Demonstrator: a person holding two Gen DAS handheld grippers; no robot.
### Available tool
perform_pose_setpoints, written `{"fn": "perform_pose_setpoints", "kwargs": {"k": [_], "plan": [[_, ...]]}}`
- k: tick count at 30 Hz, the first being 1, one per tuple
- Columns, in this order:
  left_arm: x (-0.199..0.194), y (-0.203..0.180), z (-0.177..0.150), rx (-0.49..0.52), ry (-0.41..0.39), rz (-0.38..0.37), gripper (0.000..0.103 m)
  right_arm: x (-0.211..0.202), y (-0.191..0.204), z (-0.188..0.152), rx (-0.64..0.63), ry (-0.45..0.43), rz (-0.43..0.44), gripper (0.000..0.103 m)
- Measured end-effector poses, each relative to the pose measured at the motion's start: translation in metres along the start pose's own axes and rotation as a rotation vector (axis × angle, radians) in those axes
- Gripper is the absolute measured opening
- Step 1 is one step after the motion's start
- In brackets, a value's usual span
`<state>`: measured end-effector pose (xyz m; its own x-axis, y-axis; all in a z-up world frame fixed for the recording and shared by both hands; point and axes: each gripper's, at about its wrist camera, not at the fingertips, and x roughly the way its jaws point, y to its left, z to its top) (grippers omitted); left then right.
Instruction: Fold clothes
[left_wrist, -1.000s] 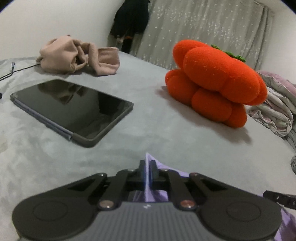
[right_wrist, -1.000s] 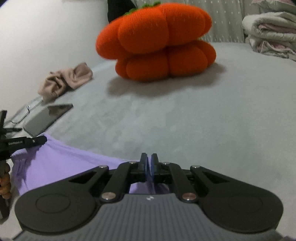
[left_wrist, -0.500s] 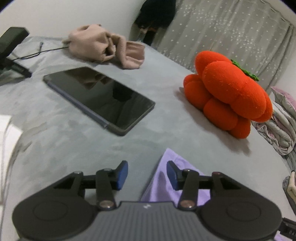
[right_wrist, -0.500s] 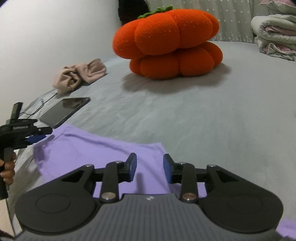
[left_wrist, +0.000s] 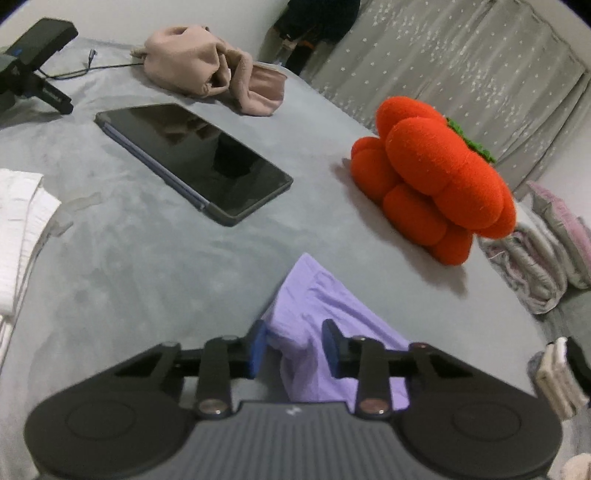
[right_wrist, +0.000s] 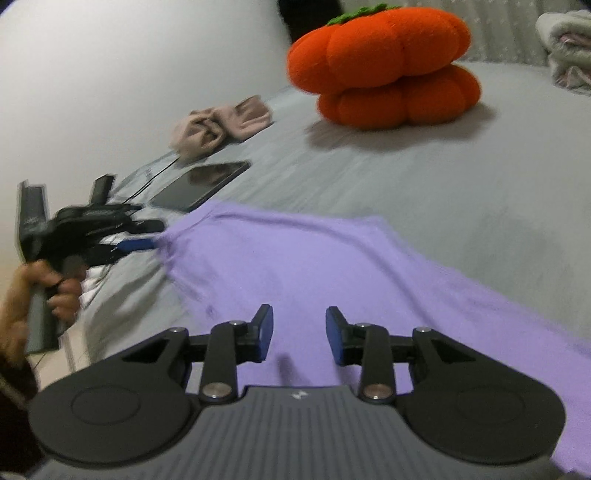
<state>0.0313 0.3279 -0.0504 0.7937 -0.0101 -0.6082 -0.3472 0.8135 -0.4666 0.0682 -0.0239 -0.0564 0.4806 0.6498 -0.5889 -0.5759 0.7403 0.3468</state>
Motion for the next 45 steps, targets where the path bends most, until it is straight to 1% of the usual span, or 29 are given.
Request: {"fn": "perform_pose_setpoints", "kwargs": {"k": [1, 3, 4, 5, 8, 10, 11, 14, 18, 20, 21, 22, 23, 27, 29, 31, 32, 33, 34, 36, 39, 41, 45], "plan": [[0.001, -0.003, -0.001, 0.008, -0.007, 0.016, 0.021, -0.002, 0.002, -0.004, -0.006, 0.01, 0.011, 0.036], [0.001, -0.007, -0.001, 0.023, -0.03, 0.028, 0.019, -0.004, 0.006, -0.01, -0.024, 0.024, 0.024, 0.036], [0.0, -0.008, -0.001, 0.026, -0.046, 0.023, 0.014, -0.004, 0.008, -0.013, -0.033, 0.031, 0.032, 0.036], [-0.002, -0.01, 0.0, 0.029, -0.067, 0.005, 0.003, -0.003, 0.01, -0.016, -0.042, 0.038, 0.039, 0.036], [-0.008, -0.008, 0.003, 0.01, -0.136, -0.088, 0.005, 0.002, 0.014, -0.021, -0.073, 0.053, 0.033, 0.032], [-0.013, -0.007, 0.005, 0.006, -0.179, -0.142, 0.005, 0.005, 0.014, -0.024, -0.084, 0.058, 0.029, 0.024], [-0.015, -0.006, 0.005, 0.009, -0.197, -0.162, 0.005, 0.006, 0.013, -0.025, -0.083, 0.061, 0.033, 0.023], [-0.015, -0.006, 0.006, 0.037, -0.171, -0.118, 0.005, 0.006, 0.012, -0.027, -0.086, 0.069, 0.042, 0.022], [-0.01, -0.002, 0.004, 0.054, -0.106, -0.069, 0.007, 0.008, 0.011, -0.026, -0.086, 0.065, 0.047, 0.022], [-0.007, -0.001, 0.002, 0.054, -0.074, -0.059, 0.015, 0.01, 0.011, -0.025, -0.082, 0.063, 0.044, 0.022], [-0.006, -0.001, 0.001, 0.056, -0.061, -0.057, 0.024, 0.011, 0.011, -0.025, -0.08, 0.061, 0.041, 0.022], [-0.005, -0.002, 0.0, 0.064, -0.055, -0.054, 0.029, 0.013, 0.011, -0.025, -0.079, 0.06, 0.039, 0.022], [-0.005, -0.003, -0.001, 0.071, -0.05, -0.051, 0.029, 0.014, 0.011, -0.024, -0.077, 0.059, 0.037, 0.022], [0.0, -0.009, -0.005, 0.111, -0.035, -0.021, 0.029, 0.019, 0.014, -0.025, -0.086, 0.057, 0.026, 0.022], [0.003, -0.012, -0.007, 0.121, -0.025, 0.008, 0.025, 0.021, 0.015, -0.026, -0.091, 0.053, 0.024, 0.023], [0.004, -0.011, -0.007, 0.114, -0.022, 0.02, 0.017, 0.021, 0.016, -0.027, -0.095, 0.046, 0.025, 0.024], [0.004, -0.01, -0.007, 0.111, -0.023, 0.02, 0.016, 0.021, 0.017, -0.027, -0.099, 0.044, 0.026, 0.024], [0.004, -0.009, -0.006, 0.108, -0.023, 0.02, 0.013, 0.021, 0.017, -0.027, -0.104, 0.043, 0.028, 0.021], [0.003, -0.008, -0.006, 0.109, -0.026, 0.019, 0.012, 0.02, 0.017, -0.027, -0.109, 0.044, 0.034, 0.017], [0.001, -0.007, -0.006, 0.111, -0.032, 0.018, 0.011, 0.02, 0.019, -0.027, -0.115, 0.049, 0.049, 0.012], [0.001, -0.005, -0.007, 0.109, -0.033, 0.024, 0.009, 0.018, 0.021, -0.027, -0.133, 0.056, 0.072, 0.01], [0.001, -0.003, -0.006, 0.104, -0.031, 0.03, 0.008, 0.017, 0.022, -0.028, -0.138, 0.067, 0.092, 0.006], [0.001, 0.003, -0.005, 0.088, -0.017, 0.06, 0.008, 0.02, 0.023, -0.029, -0.144, 0.106, 0.124, 0.005]]}}
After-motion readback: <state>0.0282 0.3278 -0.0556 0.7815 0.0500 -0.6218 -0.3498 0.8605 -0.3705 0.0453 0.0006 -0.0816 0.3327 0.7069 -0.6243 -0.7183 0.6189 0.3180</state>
